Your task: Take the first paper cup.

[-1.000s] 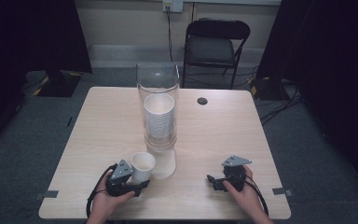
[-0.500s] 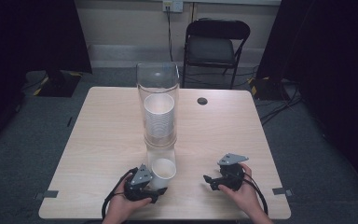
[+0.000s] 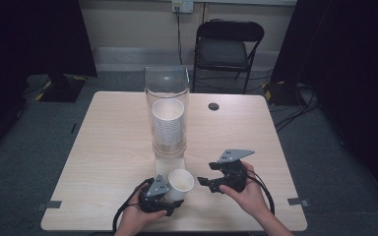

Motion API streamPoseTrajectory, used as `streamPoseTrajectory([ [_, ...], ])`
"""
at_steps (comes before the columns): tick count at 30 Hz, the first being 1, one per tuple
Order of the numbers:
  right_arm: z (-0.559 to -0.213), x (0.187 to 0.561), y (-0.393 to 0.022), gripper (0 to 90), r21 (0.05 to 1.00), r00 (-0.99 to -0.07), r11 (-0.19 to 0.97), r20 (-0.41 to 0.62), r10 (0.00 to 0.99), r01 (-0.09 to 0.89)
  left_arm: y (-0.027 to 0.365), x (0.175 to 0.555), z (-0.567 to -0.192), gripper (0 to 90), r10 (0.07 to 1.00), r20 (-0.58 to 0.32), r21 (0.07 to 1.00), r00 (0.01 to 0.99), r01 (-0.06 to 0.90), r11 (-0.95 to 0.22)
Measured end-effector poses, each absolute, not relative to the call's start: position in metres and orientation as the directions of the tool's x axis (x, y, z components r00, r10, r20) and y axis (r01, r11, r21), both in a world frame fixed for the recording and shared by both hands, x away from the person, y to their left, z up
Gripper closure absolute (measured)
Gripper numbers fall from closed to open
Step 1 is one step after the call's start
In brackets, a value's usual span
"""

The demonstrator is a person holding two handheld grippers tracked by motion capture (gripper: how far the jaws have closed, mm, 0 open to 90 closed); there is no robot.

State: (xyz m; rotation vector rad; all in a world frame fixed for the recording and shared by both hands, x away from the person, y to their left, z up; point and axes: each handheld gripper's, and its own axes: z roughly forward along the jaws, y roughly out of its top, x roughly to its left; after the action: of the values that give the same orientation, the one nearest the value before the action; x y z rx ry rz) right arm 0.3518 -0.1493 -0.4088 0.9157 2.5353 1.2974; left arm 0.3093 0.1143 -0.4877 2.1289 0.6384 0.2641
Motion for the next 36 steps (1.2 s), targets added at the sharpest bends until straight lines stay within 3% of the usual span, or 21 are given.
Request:
streamPoseTrajectory([
  [7, -0.408, 0.353, -0.127, 35.0, 0.766, -0.808, 0.415, 0.221, 0.547, 0.491, 0.113, 0.307, -0.489, 34.4, 0.513, -0.041, 0.804, 0.857, 0.333, -0.492],
  [10, -0.412, 0.356, -0.118, 46.0, 0.74, -0.809, 0.445, 0.226, 0.543, 0.505, 0.111, 0.306, -0.488, 34.4, 0.504, -0.036, 0.806, 0.863, 0.323, -0.495],
  [13, -0.414, 0.357, -0.116, 50.4, 0.727, -0.8, 0.444, 0.24, 0.55, 0.524, 0.11, 0.306, -0.488, 34.3, 0.495, -0.035, 0.813, 0.868, 0.313, -0.491],
  [15, -0.416, 0.358, -0.116, 61.9, 0.724, -0.798, 0.441, 0.253, 0.546, 0.531, 0.109, 0.306, -0.488, 34.3, 0.491, -0.029, 0.822, 0.871, 0.3, -0.484],
  [18, -0.417, 0.358, -0.116, 67.3, 0.712, -0.793, 0.445, 0.26, 0.55, 0.543, 0.108, 0.305, -0.488, 34.2, 0.48, -0.016, 0.835, 0.877, 0.276, -0.476],
  [21, -0.418, 0.36, -0.117, 80.9, 0.701, -0.773, 0.428, 0.282, 0.568, 0.571, 0.106, 0.305, -0.488, 34.0, 0.484, -0.02, 0.832, 0.875, 0.283, -0.477],
  [26, -0.418, 0.364, -0.122, 84.4, 0.684, -0.75, 0.406, 0.32, 0.579, 0.606, 0.107, 0.307, -0.489, 33.3, 0.498, -0.016, 0.831, 0.867, 0.289, -0.476],
  [30, -0.417, 0.368, -0.128, 86.5, 0.681, -0.732, 0.382, 0.342, 0.59, 0.625, 0.108, 0.308, -0.491, 25.3, 0.532, -0.007, 0.805, 0.847, 0.32, -0.499],
  [36, -0.41, 0.379, -0.148, 86.8, 0.679, -0.687, 0.334, 0.346, 0.639, 0.653, 0.116, 0.311, -0.491, 20.7, 0.578, -0.027, 0.789, 0.816, 0.372, -0.489],
])
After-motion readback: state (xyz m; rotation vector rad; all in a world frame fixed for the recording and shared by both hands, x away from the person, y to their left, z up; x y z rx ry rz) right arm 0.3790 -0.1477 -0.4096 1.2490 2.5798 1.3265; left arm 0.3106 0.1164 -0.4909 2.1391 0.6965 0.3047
